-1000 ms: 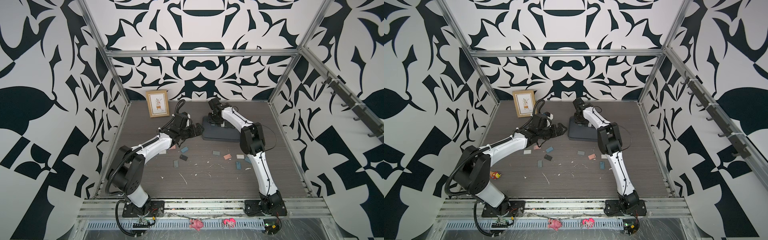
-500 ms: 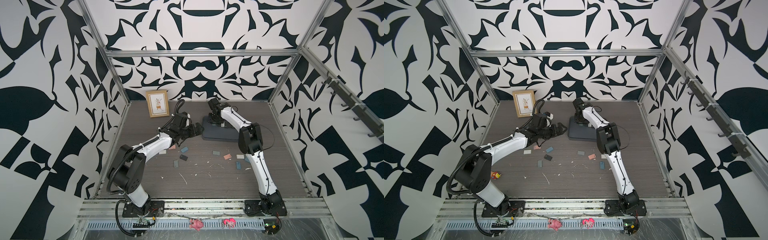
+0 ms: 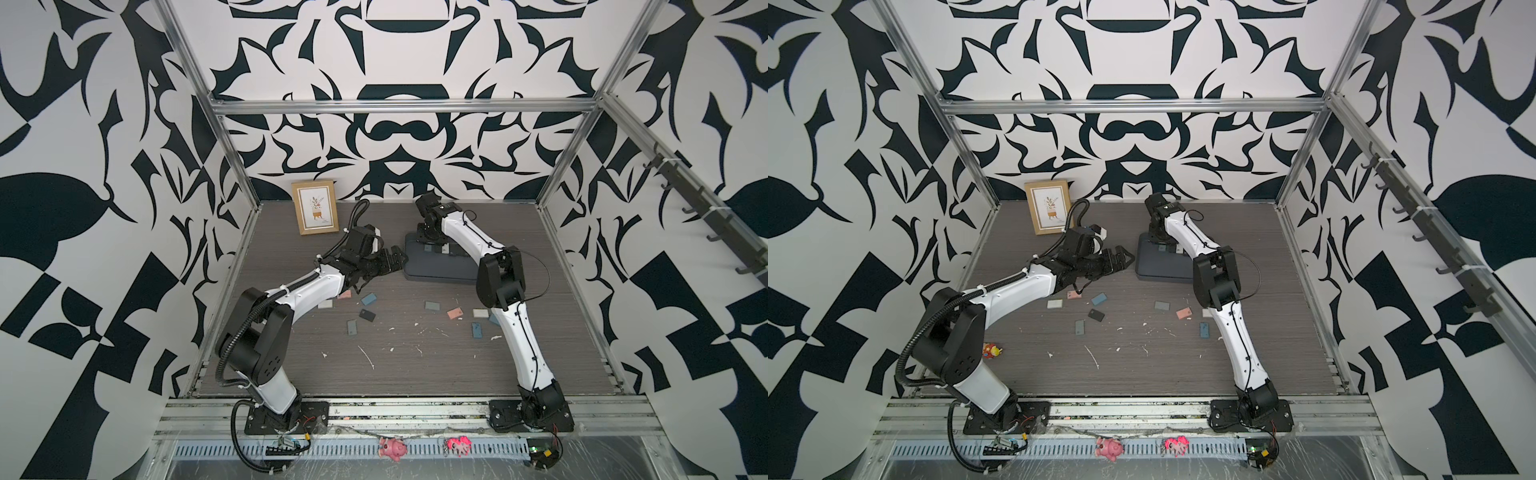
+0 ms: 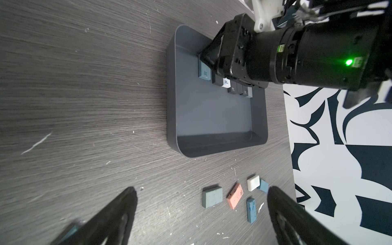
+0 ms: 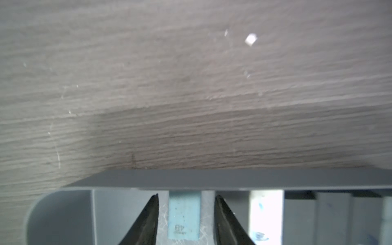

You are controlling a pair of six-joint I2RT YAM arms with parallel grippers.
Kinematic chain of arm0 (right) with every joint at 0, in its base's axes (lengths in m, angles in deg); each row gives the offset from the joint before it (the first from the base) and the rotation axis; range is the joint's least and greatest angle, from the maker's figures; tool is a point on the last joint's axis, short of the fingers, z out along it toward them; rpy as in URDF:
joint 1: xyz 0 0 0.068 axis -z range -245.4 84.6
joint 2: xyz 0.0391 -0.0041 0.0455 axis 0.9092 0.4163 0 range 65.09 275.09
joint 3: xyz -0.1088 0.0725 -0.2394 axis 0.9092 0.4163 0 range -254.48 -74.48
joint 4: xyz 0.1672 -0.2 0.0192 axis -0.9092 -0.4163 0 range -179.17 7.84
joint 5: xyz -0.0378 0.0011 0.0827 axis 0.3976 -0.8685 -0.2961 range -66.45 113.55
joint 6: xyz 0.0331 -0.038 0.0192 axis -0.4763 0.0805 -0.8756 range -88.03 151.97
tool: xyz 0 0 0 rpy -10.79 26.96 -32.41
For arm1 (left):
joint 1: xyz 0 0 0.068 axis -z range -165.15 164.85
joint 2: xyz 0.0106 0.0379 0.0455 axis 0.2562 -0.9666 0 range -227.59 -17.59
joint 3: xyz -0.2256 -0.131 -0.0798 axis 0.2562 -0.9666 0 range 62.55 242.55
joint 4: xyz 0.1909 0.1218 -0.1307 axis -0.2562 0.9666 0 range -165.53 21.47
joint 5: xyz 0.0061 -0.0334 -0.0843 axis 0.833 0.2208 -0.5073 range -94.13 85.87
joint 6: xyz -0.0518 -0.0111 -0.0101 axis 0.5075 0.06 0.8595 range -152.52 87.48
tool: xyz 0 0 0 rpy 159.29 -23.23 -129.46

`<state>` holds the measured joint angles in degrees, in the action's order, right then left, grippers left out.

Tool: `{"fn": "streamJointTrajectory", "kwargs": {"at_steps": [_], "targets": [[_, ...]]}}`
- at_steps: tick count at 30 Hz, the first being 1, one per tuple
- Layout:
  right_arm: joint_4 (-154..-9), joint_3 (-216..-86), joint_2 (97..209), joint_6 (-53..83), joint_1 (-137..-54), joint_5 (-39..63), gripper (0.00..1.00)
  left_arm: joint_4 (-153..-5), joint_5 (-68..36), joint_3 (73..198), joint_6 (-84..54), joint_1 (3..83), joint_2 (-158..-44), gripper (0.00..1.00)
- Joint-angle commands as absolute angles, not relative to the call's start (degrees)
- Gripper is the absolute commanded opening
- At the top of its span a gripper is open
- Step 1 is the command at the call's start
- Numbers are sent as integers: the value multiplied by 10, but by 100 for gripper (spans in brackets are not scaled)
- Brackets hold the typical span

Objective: Put the eraser in the storage box
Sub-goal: Place the eraser in the storage box.

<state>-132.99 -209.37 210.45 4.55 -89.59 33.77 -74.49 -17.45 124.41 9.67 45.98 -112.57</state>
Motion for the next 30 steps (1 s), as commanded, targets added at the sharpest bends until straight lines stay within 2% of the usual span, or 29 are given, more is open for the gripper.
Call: {"fn": "streamJointTrajectory", "kwargs": {"at_steps": [1,5,18,30], "targets": [[-1355,-2134,2106,64,-904,377,47,-755,-181,1263,101,458,-1131,99],[-1370,-2151,2116,75,-912,400,50,-755,-181,1263,102,458,-1130,99],[-1387,-2166,2137,100,-939,465,69,-755,-181,1260,101,457,-1128,99],[-1399,-2175,2145,127,-953,537,72,-756,-183,1258,103,457,-1127,99]]}}
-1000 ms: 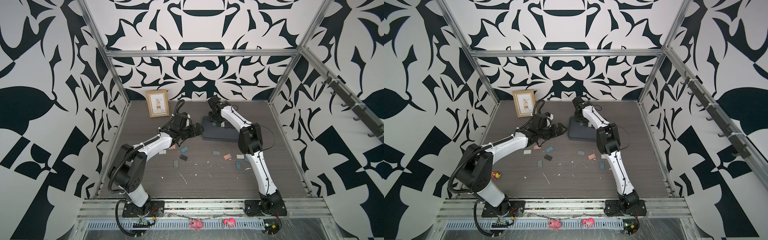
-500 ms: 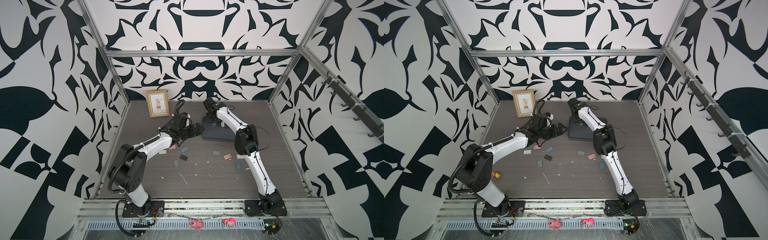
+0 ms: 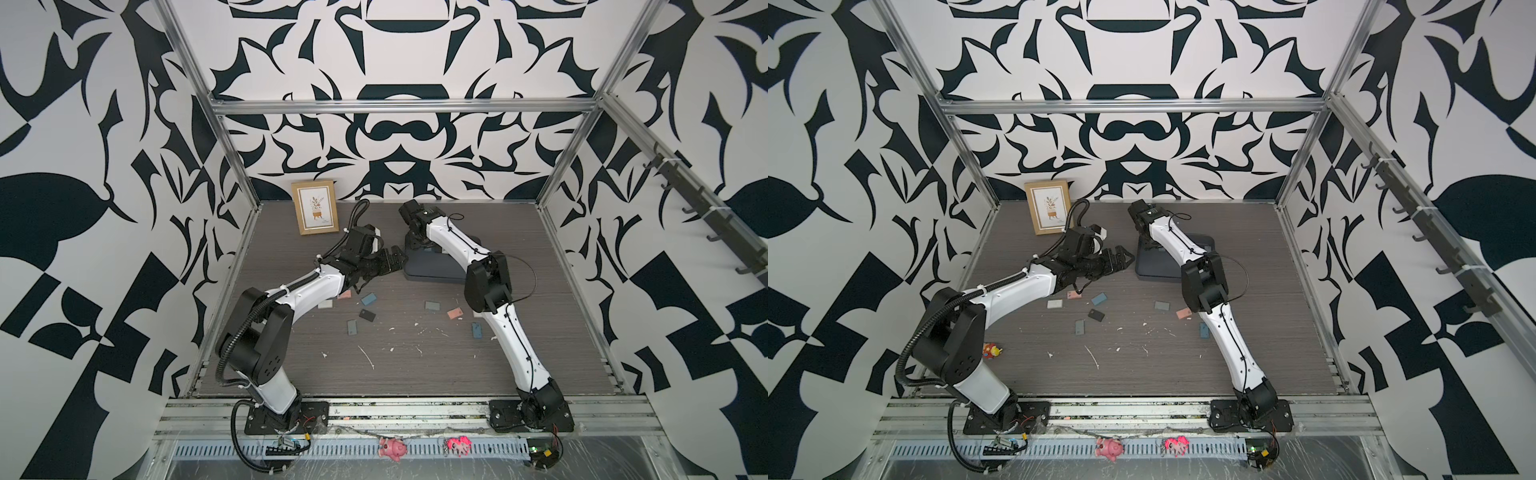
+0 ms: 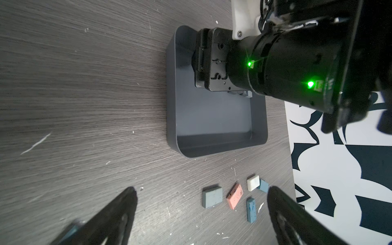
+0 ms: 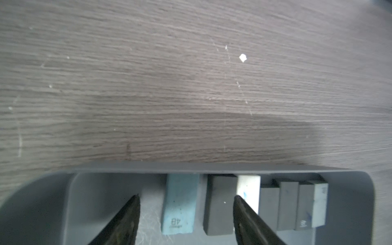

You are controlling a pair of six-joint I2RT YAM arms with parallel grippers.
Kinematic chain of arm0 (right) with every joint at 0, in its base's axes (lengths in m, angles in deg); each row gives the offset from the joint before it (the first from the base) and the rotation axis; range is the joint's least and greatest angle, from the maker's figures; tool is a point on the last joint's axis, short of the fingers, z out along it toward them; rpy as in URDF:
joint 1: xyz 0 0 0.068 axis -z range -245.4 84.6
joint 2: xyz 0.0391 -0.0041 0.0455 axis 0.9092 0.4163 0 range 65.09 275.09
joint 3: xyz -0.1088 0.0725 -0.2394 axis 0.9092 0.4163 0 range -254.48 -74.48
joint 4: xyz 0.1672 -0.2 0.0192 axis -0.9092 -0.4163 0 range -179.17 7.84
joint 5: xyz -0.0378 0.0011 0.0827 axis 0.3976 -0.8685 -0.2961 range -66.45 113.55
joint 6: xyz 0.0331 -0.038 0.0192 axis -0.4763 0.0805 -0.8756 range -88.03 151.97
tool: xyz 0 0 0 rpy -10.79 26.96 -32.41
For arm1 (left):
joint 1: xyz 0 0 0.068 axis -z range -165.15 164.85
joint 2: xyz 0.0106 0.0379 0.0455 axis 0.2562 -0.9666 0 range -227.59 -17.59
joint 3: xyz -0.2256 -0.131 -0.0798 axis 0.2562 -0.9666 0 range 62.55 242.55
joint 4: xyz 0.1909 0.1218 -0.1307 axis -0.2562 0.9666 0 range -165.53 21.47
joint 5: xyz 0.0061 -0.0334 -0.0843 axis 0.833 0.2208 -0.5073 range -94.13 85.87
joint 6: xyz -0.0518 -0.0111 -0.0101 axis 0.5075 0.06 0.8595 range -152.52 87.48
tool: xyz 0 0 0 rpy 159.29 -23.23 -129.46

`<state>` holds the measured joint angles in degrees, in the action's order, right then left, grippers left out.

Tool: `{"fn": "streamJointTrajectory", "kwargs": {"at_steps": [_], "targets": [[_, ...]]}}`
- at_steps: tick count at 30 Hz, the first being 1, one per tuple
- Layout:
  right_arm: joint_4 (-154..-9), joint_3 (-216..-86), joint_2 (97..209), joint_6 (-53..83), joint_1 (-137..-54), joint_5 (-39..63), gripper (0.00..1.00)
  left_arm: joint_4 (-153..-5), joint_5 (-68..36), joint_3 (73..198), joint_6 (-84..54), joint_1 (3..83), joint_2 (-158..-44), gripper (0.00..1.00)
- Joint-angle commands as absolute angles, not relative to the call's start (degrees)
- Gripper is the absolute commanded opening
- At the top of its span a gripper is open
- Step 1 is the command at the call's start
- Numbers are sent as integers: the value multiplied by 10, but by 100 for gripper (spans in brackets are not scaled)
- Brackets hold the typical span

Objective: Put the eraser in the storage box
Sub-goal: Place the eraser in the storage box.

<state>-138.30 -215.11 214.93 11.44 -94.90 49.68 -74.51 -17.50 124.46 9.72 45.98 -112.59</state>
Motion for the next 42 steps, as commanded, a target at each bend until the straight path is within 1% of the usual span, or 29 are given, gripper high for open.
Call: {"fn": "streamJointTrajectory", "kwargs": {"at_steps": [1,17,27,42], "targets": [[-1400,-2177,2147,128,-953,541,73,-757,-183,1257,103,457,-1127,99],[-1407,-2152,2137,129,-950,586,82,-758,-189,1256,106,457,-1128,99],[-1391,-2110,2114,125,-943,584,83,-758,-190,1256,108,457,-1126,99],[-1379,-2089,2095,116,-932,574,84,-760,-191,1257,112,457,-1128,99]]}}
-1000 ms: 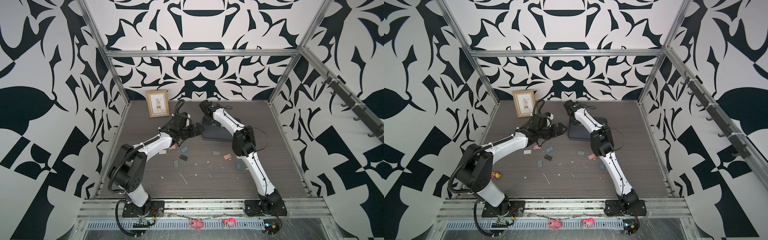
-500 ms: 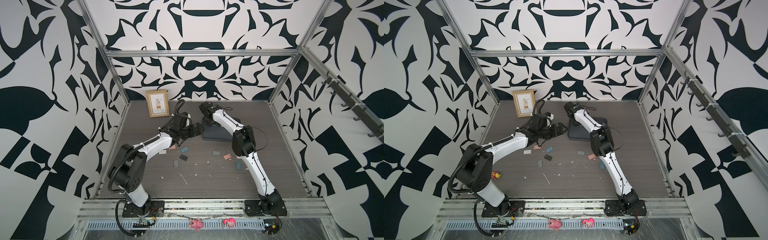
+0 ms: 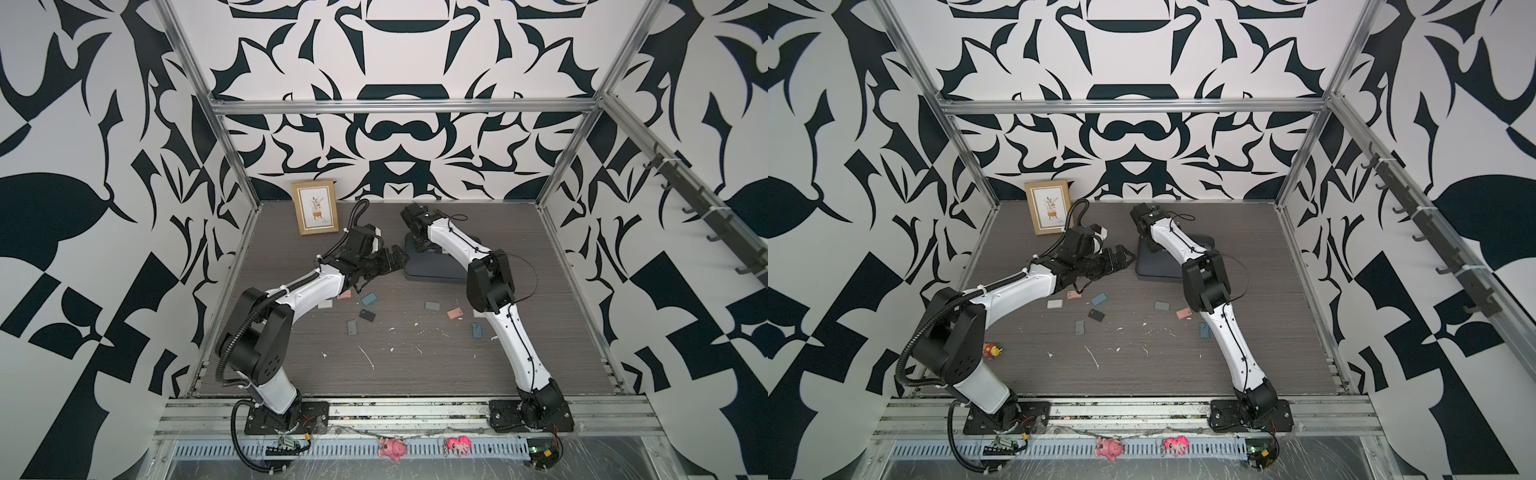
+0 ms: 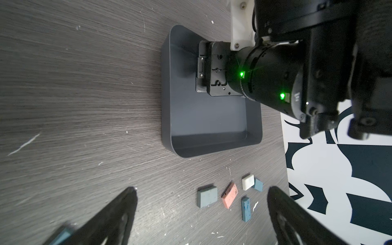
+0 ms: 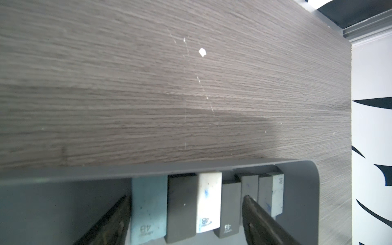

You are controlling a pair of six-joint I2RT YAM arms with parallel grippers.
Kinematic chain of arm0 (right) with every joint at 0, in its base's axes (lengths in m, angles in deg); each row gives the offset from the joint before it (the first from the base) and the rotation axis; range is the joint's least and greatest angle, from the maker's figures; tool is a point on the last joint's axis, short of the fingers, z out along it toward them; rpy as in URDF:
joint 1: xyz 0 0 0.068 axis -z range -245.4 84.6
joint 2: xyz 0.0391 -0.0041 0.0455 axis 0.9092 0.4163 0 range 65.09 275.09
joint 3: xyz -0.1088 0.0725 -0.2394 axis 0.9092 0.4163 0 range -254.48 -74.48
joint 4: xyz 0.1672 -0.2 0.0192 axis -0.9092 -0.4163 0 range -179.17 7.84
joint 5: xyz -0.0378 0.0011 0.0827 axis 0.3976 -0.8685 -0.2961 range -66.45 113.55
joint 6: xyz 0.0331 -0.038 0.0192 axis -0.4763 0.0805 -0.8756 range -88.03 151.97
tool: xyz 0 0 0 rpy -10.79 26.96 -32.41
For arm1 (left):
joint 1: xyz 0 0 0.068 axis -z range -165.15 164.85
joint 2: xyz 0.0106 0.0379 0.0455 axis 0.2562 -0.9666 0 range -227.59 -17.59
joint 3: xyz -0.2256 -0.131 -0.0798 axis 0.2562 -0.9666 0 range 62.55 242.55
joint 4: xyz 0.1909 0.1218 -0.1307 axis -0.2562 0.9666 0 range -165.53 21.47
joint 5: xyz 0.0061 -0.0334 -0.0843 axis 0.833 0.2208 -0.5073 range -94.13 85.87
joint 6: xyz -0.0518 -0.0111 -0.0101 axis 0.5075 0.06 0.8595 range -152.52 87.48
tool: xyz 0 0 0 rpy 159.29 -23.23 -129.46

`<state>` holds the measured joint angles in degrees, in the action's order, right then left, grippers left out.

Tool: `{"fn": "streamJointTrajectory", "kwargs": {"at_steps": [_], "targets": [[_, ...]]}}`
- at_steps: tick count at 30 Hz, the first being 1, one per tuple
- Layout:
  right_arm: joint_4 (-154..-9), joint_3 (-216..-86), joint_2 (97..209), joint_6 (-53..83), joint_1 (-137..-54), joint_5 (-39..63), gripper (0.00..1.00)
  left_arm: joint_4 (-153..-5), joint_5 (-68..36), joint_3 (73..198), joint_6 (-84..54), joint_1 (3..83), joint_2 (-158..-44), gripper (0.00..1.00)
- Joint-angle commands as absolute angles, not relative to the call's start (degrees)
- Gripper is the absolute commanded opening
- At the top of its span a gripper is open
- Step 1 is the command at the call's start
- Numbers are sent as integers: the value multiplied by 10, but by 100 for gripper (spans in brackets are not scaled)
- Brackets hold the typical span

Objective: Put the eraser in the storage box
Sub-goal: Place the eraser in the storage box.

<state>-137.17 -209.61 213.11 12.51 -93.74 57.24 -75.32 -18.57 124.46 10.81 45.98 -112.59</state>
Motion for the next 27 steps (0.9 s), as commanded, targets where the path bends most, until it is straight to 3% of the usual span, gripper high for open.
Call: {"fn": "streamJointTrajectory", "kwargs": {"at_steps": [1,27], "targets": [[-1379,-2089,2096,115,-930,573,84,-760,-192,1257,112,457,-1128,99],[-1338,-2039,2025,101,-929,500,94,-681,-161,1269,67,457,-1101,99]]}}
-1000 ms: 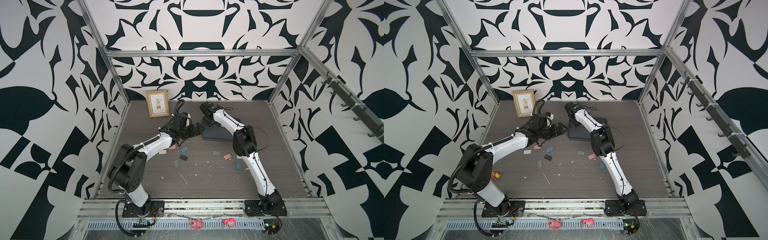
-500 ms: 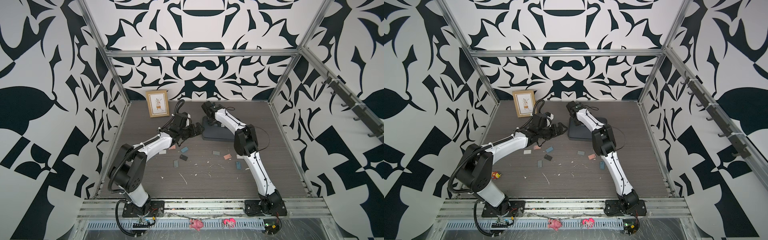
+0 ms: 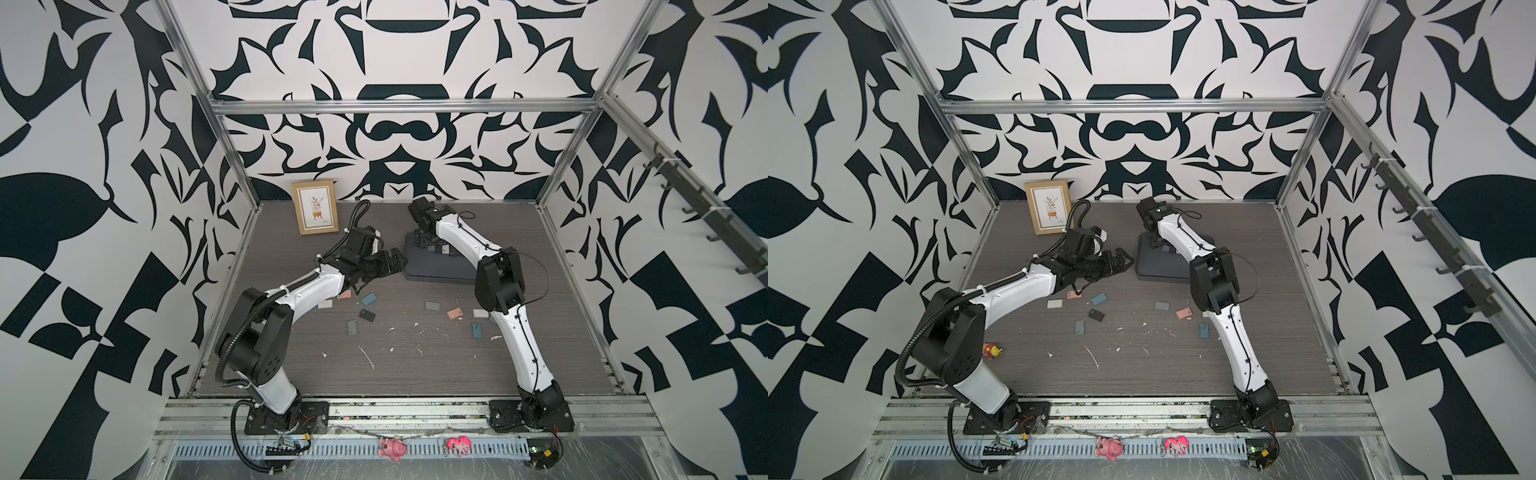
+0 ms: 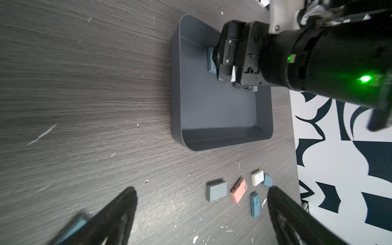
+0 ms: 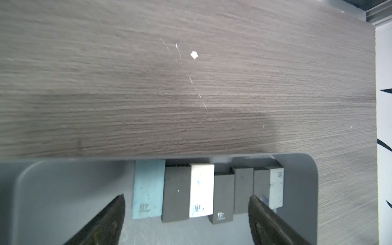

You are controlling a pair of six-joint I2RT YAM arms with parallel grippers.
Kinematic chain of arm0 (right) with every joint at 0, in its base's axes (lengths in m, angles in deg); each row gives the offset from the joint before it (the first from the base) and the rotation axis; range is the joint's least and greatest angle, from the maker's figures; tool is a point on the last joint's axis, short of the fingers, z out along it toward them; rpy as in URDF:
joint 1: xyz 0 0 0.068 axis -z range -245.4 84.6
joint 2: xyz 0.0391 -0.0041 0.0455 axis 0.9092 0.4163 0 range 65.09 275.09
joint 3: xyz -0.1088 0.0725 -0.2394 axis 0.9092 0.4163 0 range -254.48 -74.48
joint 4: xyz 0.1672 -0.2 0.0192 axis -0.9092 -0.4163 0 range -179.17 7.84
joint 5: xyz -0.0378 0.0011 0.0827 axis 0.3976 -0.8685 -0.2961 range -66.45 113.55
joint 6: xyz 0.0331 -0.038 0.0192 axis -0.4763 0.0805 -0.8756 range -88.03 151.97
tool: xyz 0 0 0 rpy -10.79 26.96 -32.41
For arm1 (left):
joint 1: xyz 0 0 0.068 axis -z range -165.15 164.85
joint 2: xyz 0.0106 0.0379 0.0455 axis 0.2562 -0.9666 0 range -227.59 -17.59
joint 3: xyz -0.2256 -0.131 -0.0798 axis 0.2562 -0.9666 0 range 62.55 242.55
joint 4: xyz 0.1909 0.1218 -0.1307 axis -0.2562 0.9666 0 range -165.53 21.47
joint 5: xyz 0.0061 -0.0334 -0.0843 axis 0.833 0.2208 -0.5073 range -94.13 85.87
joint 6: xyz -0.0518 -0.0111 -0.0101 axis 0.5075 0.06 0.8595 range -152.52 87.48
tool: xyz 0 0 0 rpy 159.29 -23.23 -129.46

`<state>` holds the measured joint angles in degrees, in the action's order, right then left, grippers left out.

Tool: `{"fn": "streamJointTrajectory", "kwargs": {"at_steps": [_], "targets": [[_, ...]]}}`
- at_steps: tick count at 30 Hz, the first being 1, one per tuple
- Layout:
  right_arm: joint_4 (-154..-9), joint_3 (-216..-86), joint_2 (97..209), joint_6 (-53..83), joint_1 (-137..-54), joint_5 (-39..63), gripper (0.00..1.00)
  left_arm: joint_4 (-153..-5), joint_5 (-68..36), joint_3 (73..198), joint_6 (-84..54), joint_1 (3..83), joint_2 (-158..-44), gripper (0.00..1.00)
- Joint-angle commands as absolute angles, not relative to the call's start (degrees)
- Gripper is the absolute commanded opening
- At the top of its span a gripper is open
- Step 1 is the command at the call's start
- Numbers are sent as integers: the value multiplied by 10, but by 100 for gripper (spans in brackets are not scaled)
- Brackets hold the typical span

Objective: Put the eraser in the storage box
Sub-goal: Place the eraser in the storage box, then pick up the eraser from the center of the board.

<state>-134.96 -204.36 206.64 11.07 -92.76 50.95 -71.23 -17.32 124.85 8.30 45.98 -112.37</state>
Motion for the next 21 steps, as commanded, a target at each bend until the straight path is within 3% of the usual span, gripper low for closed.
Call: {"fn": "streamJointTrajectory", "kwargs": {"at_steps": [1,11,21], "targets": [[-1335,-2034,2021,102,-928,493,94,-674,-158,1270,64,457,-1097,99],[-1288,-1915,1903,92,-931,425,98,-530,-78,1299,-14,457,-1060,99],[-1215,-1689,1718,89,-932,326,98,-398,-35,1317,-109,457,-1064,99]]}}
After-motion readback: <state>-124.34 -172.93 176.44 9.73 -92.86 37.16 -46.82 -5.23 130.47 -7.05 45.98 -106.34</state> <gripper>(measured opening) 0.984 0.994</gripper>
